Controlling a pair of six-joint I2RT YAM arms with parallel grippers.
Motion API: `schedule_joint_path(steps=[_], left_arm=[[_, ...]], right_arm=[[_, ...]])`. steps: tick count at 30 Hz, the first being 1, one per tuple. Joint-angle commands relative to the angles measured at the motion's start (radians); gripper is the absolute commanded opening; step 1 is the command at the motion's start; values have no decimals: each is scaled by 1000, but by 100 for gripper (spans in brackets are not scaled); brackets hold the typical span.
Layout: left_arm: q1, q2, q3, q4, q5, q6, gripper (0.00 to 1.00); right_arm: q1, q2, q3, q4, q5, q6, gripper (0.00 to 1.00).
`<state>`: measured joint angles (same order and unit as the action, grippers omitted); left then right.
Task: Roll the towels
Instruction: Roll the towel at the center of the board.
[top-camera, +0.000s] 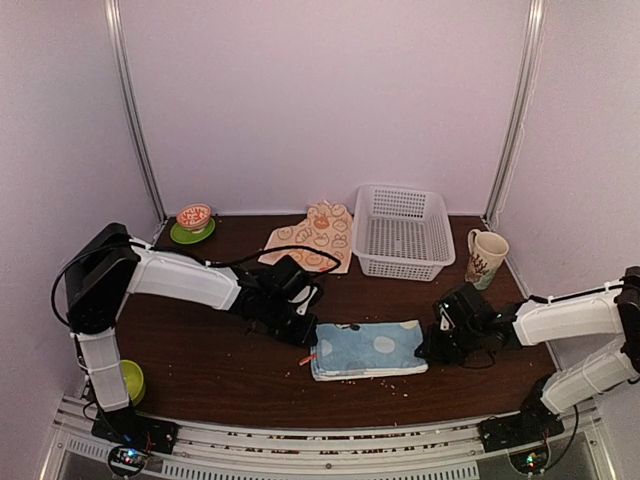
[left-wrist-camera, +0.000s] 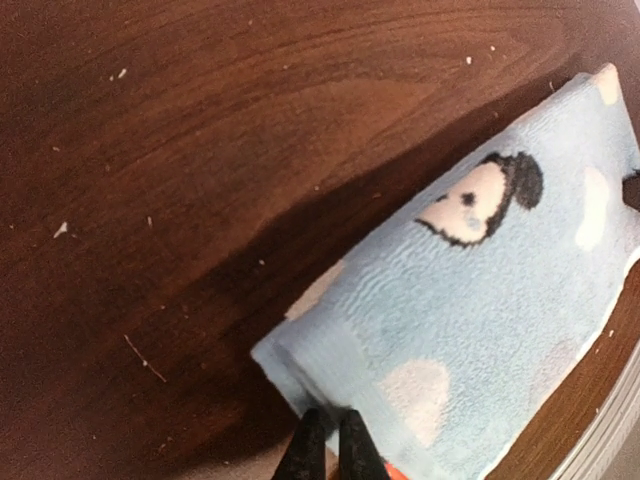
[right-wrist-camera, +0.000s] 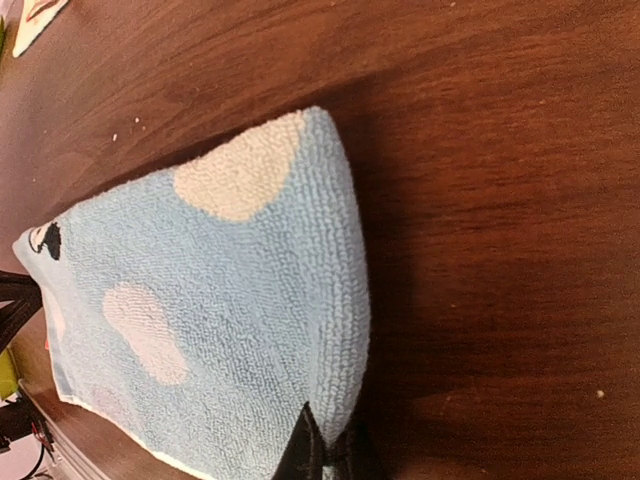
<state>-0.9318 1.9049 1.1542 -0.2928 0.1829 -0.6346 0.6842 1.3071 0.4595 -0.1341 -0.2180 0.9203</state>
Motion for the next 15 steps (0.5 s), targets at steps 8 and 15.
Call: schedule_joint_path(steps=[8,15], left_arm=[[-22,47,2,18,9,-8,7],[-24,-3,-4,18,14,-9,7]], right_arm=[[74,-4,253,-435,302,-150,0],[144,101,353,-527,403,-176,0]])
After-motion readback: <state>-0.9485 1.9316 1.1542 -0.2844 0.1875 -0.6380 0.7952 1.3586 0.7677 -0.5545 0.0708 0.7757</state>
